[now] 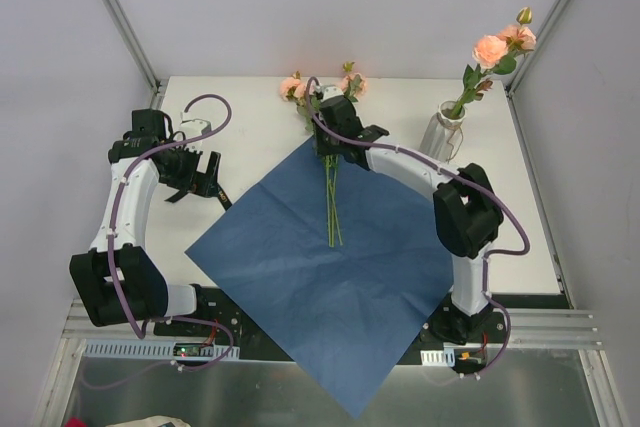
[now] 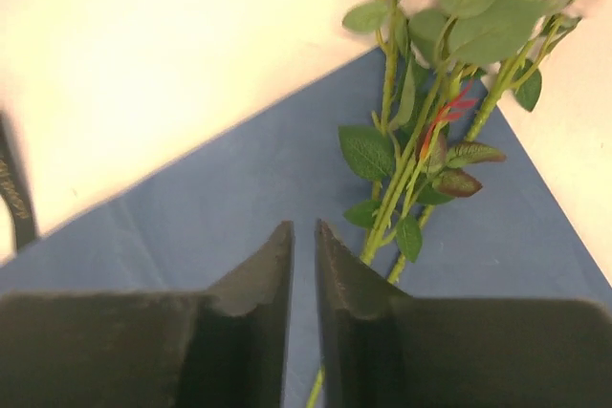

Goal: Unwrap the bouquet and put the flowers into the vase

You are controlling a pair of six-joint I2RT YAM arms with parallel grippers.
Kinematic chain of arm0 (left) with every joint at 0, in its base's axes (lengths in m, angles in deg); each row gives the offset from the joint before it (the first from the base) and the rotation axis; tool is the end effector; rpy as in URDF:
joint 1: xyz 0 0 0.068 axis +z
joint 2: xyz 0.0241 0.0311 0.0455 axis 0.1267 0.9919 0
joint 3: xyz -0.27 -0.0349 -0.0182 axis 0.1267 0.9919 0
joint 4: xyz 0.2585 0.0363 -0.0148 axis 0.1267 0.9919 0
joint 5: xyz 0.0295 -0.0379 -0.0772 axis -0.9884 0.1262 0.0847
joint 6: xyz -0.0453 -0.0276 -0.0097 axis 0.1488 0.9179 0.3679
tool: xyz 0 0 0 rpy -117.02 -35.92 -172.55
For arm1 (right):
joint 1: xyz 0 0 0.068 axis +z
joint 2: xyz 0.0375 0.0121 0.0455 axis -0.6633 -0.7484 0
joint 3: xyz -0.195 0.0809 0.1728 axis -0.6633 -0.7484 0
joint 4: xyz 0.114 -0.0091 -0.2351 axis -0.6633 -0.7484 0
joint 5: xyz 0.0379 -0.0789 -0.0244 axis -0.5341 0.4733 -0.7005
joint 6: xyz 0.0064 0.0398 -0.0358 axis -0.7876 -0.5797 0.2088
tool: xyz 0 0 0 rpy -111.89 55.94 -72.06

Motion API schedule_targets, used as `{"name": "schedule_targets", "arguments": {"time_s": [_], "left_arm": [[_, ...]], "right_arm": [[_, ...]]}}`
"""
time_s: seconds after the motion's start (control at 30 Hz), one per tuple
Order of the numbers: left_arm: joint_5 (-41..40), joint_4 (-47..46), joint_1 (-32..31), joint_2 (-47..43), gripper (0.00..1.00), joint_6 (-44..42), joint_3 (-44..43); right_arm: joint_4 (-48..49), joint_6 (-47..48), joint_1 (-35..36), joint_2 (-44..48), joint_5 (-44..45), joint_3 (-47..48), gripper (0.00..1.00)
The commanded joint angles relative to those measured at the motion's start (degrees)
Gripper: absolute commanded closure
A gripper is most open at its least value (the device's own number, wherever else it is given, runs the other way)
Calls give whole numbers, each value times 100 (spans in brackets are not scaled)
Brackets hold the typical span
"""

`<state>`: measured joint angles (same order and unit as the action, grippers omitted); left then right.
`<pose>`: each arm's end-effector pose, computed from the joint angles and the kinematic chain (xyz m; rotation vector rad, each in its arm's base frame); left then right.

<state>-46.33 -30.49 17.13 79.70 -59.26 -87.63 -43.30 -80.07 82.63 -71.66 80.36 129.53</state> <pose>0.2640 0.0323 0.3003 0.4757 2.4216 -0.2318 0.3517 0.3006 0.2534 -0.6065 2.0354 0.3315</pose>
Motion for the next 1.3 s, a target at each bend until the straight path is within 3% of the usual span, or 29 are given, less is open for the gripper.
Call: {"name": "schedule_targets", "arguments": {"time_s": [0.0, 0.1, 0.2, 0.83, 1.27], "left_arm": [[50, -5, 26, -130, 1, -109, 1], [68, -5, 35, -121, 1, -100, 27], [41, -31, 35, -130, 1, -135, 98], [-38, -84, 35, 10, 1, -153, 151], [-178, -84, 44, -34, 1, -206, 194]], "right_arm": [[-1130, 179, -12, -185, 317, 1087, 68], [-1758, 74, -12, -643, 519, 1598, 59], [-1813, -14, -21, -820, 572, 1529, 57], [-1672, -93, -302, -1497, 686, 1555, 57], [-1470, -278, -399, -1682, 484, 1652, 71]]}}
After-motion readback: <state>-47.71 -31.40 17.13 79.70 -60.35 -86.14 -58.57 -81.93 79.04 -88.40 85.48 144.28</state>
